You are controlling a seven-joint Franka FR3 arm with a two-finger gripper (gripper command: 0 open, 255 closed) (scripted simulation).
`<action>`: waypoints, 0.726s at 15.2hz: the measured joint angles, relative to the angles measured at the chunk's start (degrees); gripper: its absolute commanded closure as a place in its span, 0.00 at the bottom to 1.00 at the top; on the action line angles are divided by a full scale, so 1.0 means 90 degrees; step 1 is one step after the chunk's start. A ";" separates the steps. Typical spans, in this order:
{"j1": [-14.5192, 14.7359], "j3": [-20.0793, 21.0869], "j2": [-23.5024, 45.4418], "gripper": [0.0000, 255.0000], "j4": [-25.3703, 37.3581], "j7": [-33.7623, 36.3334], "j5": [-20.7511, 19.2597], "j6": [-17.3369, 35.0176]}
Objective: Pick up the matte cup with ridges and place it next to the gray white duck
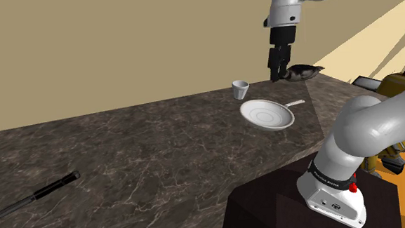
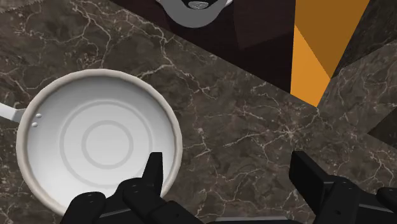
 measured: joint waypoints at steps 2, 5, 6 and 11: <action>-0.0011 -0.0042 0.0064 0.00 -0.0020 -0.0049 -0.0029 0.0095; -0.0095 -0.0316 0.0364 0.00 -0.0030 -0.0362 -0.0212 0.0491; -0.0122 -0.0433 0.0557 0.00 0.0032 -0.0492 -0.0278 0.0656; -0.0224 -0.0951 0.1402 0.00 0.0232 -0.1095 -0.0480 0.1476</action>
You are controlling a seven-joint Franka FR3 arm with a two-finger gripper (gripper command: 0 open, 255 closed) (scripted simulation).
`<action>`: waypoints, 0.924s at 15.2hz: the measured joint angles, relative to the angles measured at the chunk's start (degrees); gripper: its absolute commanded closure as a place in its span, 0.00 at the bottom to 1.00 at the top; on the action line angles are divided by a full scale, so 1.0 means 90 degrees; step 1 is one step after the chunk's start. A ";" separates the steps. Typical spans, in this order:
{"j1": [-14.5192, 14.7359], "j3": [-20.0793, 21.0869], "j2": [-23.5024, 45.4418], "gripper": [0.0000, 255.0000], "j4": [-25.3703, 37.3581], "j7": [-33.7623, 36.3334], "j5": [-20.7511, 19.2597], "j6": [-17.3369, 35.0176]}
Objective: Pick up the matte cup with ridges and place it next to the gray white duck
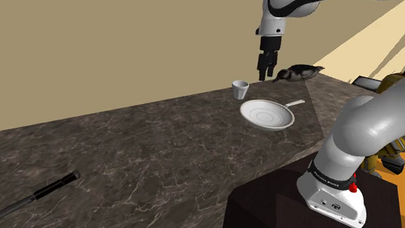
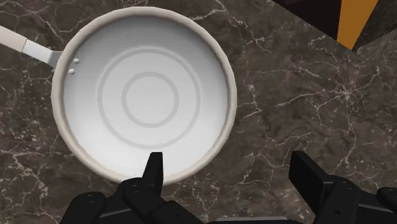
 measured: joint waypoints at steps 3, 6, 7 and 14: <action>-0.0037 -0.0298 0.0533 0.00 0.0155 -0.0363 -0.0031 0.0477; -0.0077 -0.0619 0.1134 0.00 0.0477 -0.0792 0.0000 0.0853; -0.0068 -0.0716 0.1405 0.00 0.0649 -0.0931 0.0056 0.0984; -0.0149 -0.1295 0.3001 0.00 0.1618 -0.1995 0.0619 0.1716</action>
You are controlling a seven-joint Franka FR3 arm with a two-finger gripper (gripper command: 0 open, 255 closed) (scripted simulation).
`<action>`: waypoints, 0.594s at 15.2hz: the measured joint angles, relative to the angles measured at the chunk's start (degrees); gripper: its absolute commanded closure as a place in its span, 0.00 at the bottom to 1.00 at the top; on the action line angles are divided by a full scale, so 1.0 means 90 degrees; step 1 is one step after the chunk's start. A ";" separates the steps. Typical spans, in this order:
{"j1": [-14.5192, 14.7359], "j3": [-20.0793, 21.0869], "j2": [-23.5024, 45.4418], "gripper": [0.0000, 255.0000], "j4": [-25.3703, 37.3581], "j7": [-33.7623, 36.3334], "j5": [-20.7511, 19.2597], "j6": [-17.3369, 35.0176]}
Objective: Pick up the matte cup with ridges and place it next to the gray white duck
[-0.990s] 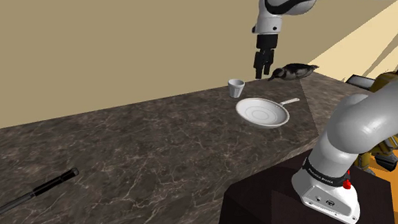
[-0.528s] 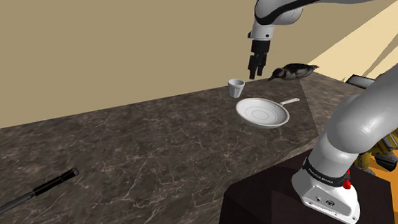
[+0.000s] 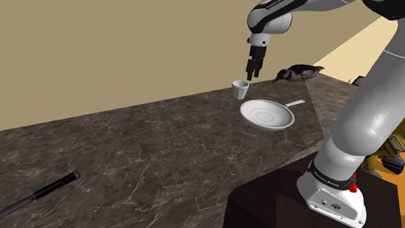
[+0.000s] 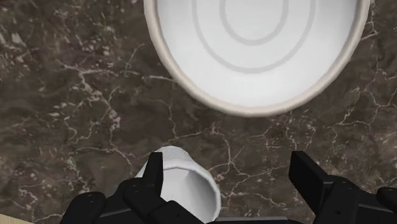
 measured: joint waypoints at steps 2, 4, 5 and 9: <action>-0.0064 -0.0112 0.0457 0.00 0.0299 -0.0319 0.0238 0.0154; -0.0145 -0.0181 0.0967 0.00 0.0698 -0.0623 0.0521 0.0244; -0.0198 -0.0198 0.1279 0.00 0.1022 -0.0769 0.0691 0.0216; -0.0452 -0.0211 0.2109 0.00 0.1747 -0.1243 0.1174 0.0271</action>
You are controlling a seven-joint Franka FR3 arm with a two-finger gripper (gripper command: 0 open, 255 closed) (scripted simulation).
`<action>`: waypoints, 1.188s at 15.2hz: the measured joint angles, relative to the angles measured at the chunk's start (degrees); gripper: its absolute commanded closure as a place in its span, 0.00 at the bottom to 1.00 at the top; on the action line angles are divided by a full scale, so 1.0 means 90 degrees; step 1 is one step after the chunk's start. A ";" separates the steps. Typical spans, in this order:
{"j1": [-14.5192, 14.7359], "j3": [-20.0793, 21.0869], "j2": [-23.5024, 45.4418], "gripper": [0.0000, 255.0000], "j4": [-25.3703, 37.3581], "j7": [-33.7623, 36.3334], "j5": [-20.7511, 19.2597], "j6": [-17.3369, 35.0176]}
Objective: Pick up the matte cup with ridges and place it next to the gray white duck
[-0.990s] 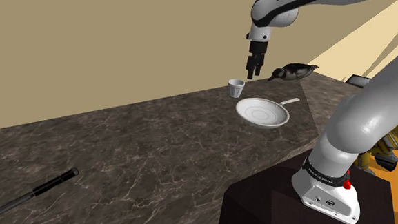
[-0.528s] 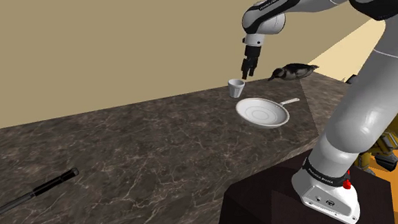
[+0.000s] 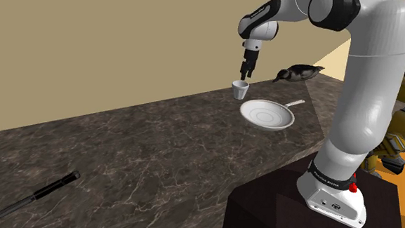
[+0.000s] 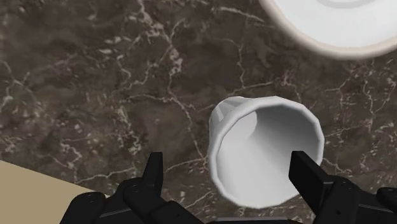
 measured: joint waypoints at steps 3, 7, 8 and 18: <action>-0.0039 0.0024 0.0167 0.00 -0.0020 -0.0095 0.0106 0.0170; -0.0039 0.0061 0.0290 0.00 -0.0182 -0.0153 0.0194 0.0441; -0.0038 0.0066 0.0306 0.00 -0.0201 -0.0159 0.0205 0.0475; -0.0038 0.0071 0.0318 1.00 -0.0230 -0.0167 0.0217 0.0522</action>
